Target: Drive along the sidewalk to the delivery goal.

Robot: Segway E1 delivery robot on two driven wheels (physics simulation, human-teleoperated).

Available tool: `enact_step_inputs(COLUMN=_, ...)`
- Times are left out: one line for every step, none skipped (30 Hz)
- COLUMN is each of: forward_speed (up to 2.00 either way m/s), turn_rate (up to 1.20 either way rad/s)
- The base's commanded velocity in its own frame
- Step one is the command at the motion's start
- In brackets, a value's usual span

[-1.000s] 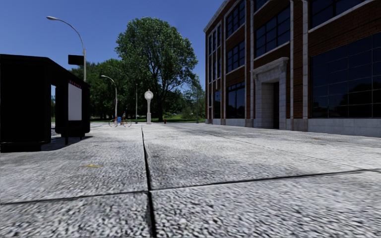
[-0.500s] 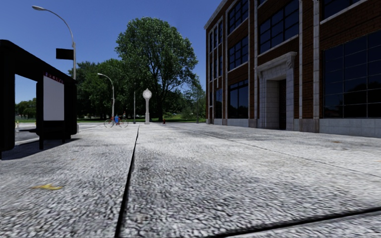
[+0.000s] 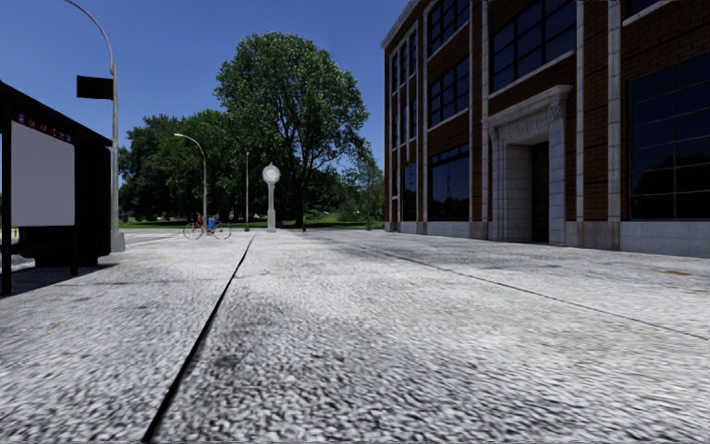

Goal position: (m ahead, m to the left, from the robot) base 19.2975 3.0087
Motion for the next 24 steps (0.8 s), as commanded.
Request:
enact_step_inputs(forward_speed=2.0, turn_rate=0.0)
enact_step_inputs(forward_speed=2.0, turn_rate=-0.17)
enact_step_inputs(forward_speed=2.0, turn_rate=-0.3)
enact_step_inputs(forward_speed=2.0, turn_rate=-0.37)
enact_step_inputs(forward_speed=2.0, turn_rate=-0.44)
enact_step_inputs(forward_speed=2.0, turn_rate=-0.48)
enact_step_inputs(forward_speed=2.0, turn_rate=-0.52)
enact_step_inputs(forward_speed=2.0, turn_rate=-0.52)
enact_step_inputs(forward_speed=2.0, turn_rate=-0.53)
enact_step_inputs(forward_speed=2.0, turn_rate=-0.53)
enact_step_inputs(forward_speed=2.0, turn_rate=-0.53)
enact_step_inputs(forward_speed=2.0, turn_rate=-0.53)
enact_step_inputs(forward_speed=2.0, turn_rate=-0.53)
enact_step_inputs(forward_speed=2.0, turn_rate=-0.53)
enact_step_inputs(forward_speed=2.0, turn_rate=-0.53)
enact_step_inputs(forward_speed=2.0, turn_rate=-0.53)
enact_step_inputs(forward_speed=2.0, turn_rate=-0.53)
enact_step_inputs(forward_speed=2.0, turn_rate=-0.53)
enact_step_inputs(forward_speed=2.0, turn_rate=-0.53)
enact_step_inputs(forward_speed=2.0, turn_rate=-0.53)
enact_step_inputs(forward_speed=2.0, turn_rate=-0.53)
enact_step_inputs(forward_speed=2.0, turn_rate=-0.53)
enact_step_inputs(forward_speed=2.0, turn_rate=-0.53)
enact_step_inputs(forward_speed=2.0, turn_rate=-0.53)
